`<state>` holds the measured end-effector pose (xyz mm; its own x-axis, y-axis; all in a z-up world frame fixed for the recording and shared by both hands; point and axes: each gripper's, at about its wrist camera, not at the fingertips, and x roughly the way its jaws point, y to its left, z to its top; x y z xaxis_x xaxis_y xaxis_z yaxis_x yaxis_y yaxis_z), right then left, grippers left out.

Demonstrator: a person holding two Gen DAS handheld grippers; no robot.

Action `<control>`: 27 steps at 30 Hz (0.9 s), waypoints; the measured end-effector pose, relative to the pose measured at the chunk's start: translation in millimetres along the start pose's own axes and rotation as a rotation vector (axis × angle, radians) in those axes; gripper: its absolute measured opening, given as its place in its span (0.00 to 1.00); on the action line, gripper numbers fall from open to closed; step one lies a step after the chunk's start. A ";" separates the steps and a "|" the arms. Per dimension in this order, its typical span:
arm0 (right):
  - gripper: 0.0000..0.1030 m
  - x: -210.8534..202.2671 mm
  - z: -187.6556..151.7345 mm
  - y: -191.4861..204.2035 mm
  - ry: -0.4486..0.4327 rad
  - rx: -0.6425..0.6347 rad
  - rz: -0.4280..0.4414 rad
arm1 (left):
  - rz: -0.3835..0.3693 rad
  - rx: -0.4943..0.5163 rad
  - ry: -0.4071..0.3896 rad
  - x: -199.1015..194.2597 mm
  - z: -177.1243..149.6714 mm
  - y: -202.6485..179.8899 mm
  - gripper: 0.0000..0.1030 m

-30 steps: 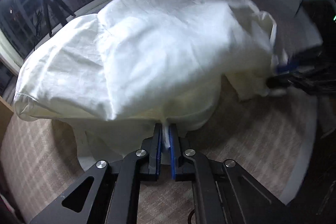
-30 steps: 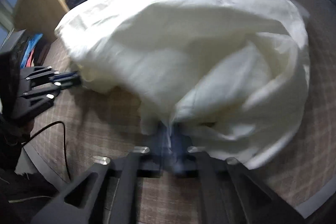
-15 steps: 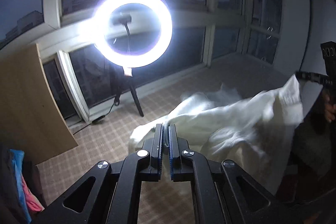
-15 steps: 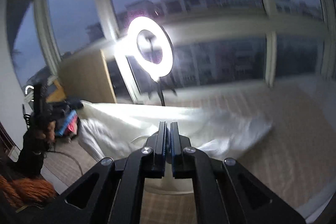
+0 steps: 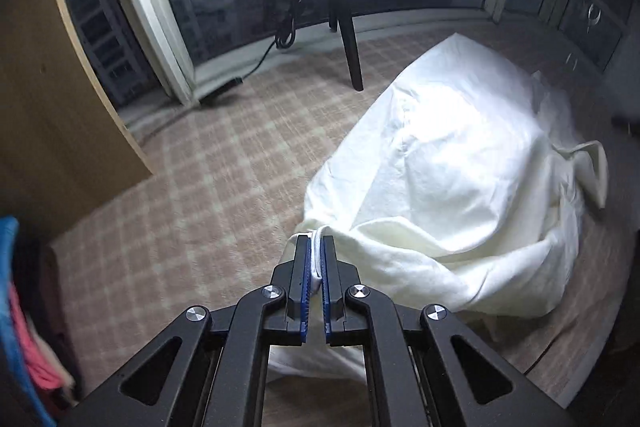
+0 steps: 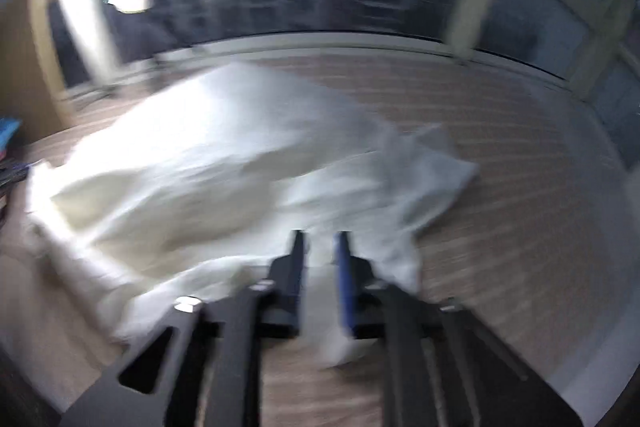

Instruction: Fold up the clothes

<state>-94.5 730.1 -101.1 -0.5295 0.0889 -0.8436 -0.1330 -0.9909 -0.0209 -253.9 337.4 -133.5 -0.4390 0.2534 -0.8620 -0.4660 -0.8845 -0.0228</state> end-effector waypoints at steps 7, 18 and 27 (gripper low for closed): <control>0.72 23.7 -76.5 97.7 0.091 -0.070 0.236 | -0.012 0.018 -0.048 -22.7 -0.7 1.2 0.04; 0.03 96.9 -70.4 134.7 0.159 0.021 0.322 | -0.019 0.033 -0.070 -36.2 -8.9 0.2 0.04; 0.02 -101.8 -25.9 58.8 -0.345 0.089 0.319 | -0.080 0.067 -0.300 -172.9 -21.7 -13.9 0.03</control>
<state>-26.7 660.2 -30.4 -0.8010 -0.1751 -0.5725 0.0183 -0.9630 0.2690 -154.8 297.3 4.9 -0.6014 0.4344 -0.6705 -0.5537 -0.8317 -0.0422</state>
